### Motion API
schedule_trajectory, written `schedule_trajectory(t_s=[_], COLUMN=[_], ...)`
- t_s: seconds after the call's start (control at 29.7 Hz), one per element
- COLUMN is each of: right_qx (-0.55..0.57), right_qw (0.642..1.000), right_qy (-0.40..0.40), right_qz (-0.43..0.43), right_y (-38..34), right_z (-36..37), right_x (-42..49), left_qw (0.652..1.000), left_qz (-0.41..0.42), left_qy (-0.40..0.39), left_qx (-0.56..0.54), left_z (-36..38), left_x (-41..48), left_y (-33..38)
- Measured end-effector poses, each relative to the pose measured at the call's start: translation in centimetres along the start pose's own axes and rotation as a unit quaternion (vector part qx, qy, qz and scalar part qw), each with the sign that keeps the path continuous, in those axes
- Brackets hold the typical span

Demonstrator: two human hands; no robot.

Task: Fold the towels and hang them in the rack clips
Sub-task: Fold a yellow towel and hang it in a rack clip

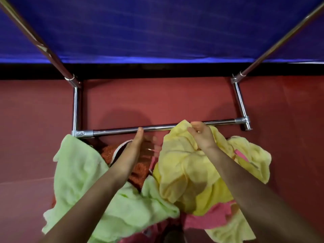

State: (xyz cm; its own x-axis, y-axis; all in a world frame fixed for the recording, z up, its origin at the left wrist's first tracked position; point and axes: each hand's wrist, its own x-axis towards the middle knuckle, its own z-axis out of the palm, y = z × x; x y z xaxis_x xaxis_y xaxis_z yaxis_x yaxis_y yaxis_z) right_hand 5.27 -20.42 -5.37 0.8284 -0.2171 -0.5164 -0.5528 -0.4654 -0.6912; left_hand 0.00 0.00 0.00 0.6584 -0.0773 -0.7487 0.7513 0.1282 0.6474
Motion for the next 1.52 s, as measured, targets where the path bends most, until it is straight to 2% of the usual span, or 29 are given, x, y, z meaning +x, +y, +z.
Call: schedule_trajectory(t_s=[0.1,0.2,0.27,0.3,0.47,0.54,0.61,0.67,0.88,1.01,1.25,1.38,1.52], right_qx=[-0.145,-0.319,-0.383,-0.386,-0.261,-0.125,-0.017,0.009,0.075,0.108,0.116,0.139,0.175], right_qw=[0.989,0.946,0.922,0.92,0.961,0.988,0.993,0.987,0.95,0.926,0.911,0.903,0.889], right_qy=[0.019,0.052,0.051,0.046,0.054,0.009,-0.042,-0.089,-0.231,-0.297,-0.306,-0.298,-0.276], right_qz=[0.004,-0.037,-0.043,-0.041,-0.068,-0.093,-0.105,-0.135,-0.193,-0.207,-0.249,-0.275,-0.322], right_y=[0.5,1.0,1.2,1.5,1.9,1.3,-0.4,-2.5,-12.7,-18.6,-25.3,-27.1,-29.9], right_z=[1.7,1.6,1.4,1.6,1.8,1.8,1.7,1.6,-2.4,-5.7,-11.1,-12.7,-14.8], right_x=[3.2,5.5,6.7,7.2,8.1,6.9,4.3,1.3,-8.8,-14.5,-24.6,-28.6,-33.2], left_qw=[1.0,0.999,1.0,1.0,0.999,0.999,0.997,0.993,0.968,0.945,0.897,0.888,0.86], left_qz=[0.015,0.022,0.023,0.025,0.02,0.026,0.045,0.084,0.21,0.298,0.414,0.437,0.482], left_qy=[0.007,0.015,0.007,0.011,0.033,0.04,0.049,0.058,-0.006,-0.044,-0.077,-0.074,-0.066], left_qx=[0.001,0.017,0.017,0.012,0.007,0.015,0.031,0.054,0.136,0.126,0.135,0.123,0.156], left_z=[-1.2,-2.9,-3.8,-4.2,-4.4,-3.8,-3.2,-2.6,-0.4,0.2,1.4,2.0,2.4], left_x=[2.3,3.5,3.9,4.1,3.9,3.4,2.2,0.4,-7.1,-12.8,-23.9,-28.5,-34.1], left_y=[-0.8,-1.9,-2.3,-2.8,-4.1,-3.7,-2.8,-1.4,6.3,10.0,14.5,16.7,19.5])
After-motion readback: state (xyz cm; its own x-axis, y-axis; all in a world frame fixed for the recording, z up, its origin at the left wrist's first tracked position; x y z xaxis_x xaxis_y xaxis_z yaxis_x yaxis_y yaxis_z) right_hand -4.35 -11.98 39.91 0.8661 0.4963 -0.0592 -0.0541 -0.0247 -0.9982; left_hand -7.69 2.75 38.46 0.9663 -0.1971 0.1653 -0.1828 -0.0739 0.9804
